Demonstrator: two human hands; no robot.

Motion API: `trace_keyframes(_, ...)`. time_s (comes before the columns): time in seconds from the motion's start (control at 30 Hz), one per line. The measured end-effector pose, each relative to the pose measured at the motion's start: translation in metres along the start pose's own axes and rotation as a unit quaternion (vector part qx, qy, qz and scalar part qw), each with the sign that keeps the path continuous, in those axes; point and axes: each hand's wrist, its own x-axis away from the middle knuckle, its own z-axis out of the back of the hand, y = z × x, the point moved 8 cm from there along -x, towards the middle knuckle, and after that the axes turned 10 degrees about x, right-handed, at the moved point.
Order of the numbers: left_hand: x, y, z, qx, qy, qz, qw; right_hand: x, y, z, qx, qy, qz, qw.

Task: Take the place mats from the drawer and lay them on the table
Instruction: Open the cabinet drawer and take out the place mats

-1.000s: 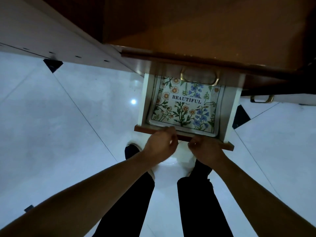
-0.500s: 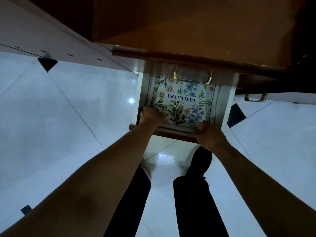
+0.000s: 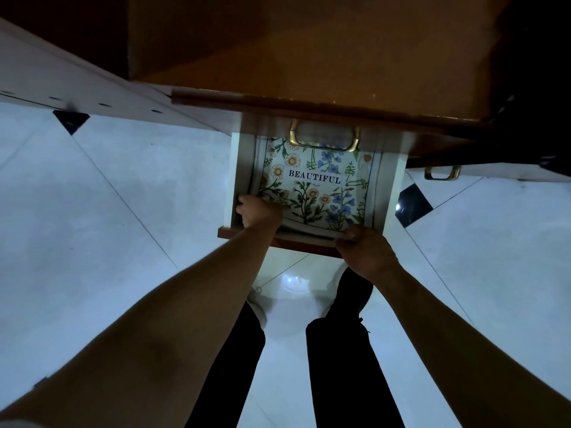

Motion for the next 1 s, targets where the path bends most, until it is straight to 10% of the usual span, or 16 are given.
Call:
trace_keyframes(0.2,0.016,-0.001,0.022,0.114,0.051,-0.027,0.992,0.0,0.011,0.009,-0.048,0.024,-0.014,0.998)
trace_keyframes(0.5,0.018,0.006,0.032,0.196,-0.09,0.009,0.976,-0.007,0.035,0.01,-0.214,0.017,-0.155,0.964)
trace_keyframes(0.87,0.044,-0.002,0.064,0.457,-0.19,0.107,0.862,0.017,0.018,-0.012,-0.553,-0.046,-0.278,0.784)
trace_keyframes(1.0,0.047,-0.005,0.083,0.385,-0.175,0.047,0.905,0.028,0.033,-0.002,-0.542,-0.021,-0.25,0.802)
